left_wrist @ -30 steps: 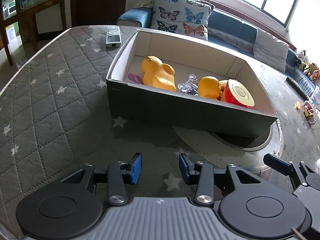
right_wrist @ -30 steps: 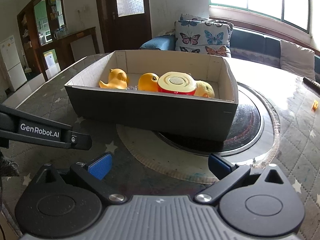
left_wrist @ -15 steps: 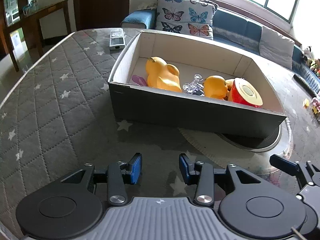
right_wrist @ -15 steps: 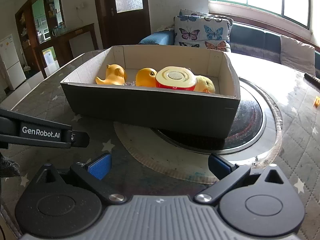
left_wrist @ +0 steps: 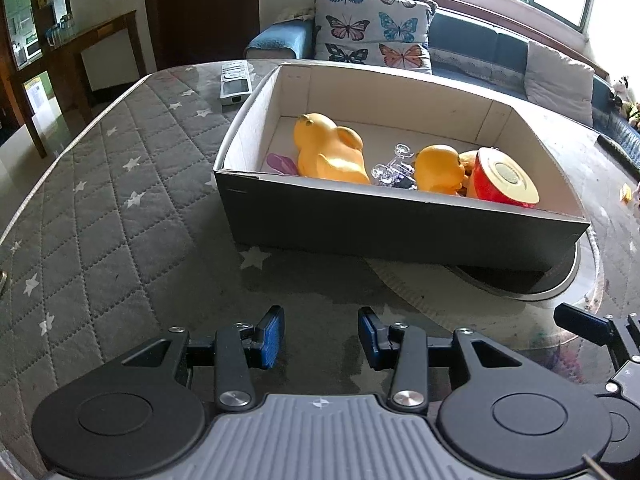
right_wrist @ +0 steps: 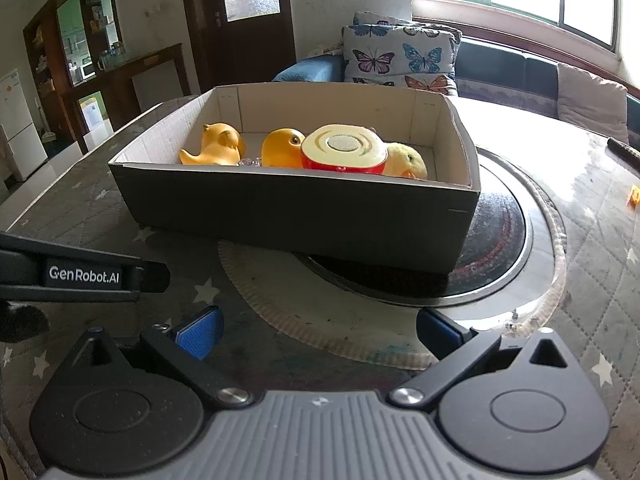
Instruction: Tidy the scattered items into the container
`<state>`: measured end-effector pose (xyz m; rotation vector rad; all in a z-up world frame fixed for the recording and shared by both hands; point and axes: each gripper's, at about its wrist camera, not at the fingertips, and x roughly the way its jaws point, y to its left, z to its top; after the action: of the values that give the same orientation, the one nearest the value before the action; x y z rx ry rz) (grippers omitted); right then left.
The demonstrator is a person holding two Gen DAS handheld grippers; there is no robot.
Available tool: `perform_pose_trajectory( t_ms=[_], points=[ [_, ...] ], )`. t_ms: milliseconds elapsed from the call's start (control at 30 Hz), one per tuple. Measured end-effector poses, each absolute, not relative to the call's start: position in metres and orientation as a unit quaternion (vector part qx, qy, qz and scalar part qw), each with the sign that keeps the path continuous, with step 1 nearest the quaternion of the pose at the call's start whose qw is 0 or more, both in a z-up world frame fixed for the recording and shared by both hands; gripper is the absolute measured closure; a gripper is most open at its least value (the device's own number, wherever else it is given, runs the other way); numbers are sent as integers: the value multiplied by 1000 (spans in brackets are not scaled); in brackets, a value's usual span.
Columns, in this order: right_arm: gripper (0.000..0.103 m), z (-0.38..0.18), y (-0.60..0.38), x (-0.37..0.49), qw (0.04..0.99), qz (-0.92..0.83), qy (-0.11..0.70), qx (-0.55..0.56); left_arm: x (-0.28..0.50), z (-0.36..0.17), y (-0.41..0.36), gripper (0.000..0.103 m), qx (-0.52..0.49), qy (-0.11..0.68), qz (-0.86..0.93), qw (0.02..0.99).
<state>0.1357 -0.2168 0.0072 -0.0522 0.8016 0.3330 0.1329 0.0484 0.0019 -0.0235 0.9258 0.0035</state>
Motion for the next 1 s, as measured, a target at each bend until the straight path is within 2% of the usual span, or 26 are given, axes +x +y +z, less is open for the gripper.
perform_pose_trajectory(
  t_ms=[1000],
  points=[
    [0,4,-213,143,906,152,395,-24,138,7,44,60,16,434,11,901]
  ],
)
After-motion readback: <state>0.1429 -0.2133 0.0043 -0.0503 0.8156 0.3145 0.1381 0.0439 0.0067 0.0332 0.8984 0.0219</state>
